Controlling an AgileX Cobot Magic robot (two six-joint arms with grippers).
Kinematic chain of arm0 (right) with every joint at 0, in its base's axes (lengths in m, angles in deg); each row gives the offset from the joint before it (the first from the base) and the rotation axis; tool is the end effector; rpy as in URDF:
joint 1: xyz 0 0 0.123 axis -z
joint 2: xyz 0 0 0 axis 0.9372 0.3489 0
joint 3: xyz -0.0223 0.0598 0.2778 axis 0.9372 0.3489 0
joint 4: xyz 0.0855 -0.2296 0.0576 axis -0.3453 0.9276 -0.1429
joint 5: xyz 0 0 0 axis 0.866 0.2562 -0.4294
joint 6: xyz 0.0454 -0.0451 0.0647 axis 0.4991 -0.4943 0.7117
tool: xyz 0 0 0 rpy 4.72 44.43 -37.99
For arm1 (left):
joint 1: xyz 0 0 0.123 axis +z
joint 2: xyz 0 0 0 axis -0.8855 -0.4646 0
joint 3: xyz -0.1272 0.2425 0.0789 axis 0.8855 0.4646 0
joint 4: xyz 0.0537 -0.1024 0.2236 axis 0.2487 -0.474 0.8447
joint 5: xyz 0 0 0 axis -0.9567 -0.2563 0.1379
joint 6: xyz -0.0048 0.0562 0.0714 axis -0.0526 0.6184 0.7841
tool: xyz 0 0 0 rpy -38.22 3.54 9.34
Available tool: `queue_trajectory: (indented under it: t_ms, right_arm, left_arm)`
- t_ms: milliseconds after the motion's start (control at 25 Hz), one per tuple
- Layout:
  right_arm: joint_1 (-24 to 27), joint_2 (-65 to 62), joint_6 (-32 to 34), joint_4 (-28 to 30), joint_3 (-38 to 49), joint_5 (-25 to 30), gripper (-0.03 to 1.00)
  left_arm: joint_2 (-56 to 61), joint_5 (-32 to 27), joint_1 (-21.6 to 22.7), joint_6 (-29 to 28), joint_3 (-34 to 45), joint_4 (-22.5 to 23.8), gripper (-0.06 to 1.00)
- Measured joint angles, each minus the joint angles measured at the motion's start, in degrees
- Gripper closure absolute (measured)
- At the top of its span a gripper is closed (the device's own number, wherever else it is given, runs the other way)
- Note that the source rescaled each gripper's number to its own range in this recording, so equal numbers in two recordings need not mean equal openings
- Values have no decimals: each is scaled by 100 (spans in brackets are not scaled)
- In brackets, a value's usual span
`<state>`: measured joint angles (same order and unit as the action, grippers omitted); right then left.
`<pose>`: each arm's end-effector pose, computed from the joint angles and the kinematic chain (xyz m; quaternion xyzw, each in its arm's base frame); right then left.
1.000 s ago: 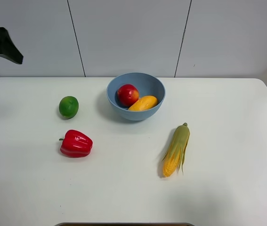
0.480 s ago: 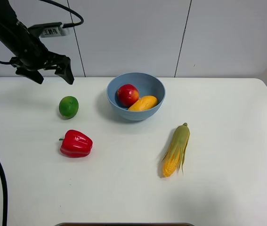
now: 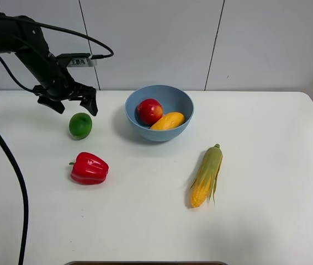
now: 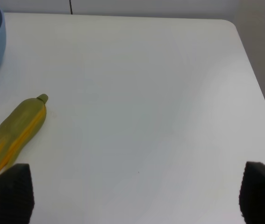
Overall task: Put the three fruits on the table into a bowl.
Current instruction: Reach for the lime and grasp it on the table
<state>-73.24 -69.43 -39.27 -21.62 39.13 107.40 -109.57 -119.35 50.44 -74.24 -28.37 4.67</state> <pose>-0.0180 -0.0071 0.2944 0.0008 0.8475 -0.0036 0.5308 0.4187 -0.1008 0.1882 0.1293 0.9787 -0.0800 0.1383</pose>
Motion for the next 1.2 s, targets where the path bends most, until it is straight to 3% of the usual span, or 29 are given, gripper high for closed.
queue_trajectory:
  t_ms: [800, 1200]
  right_arm:
    - [0, 0, 0, 0, 0, 0, 17]
    - [0, 0, 0, 0, 0, 0, 17]
  left_arm:
    - [-798, 942, 0, 0, -4, 477, -6]
    - [-1117, 1100, 0, 0, -4, 624, -6]
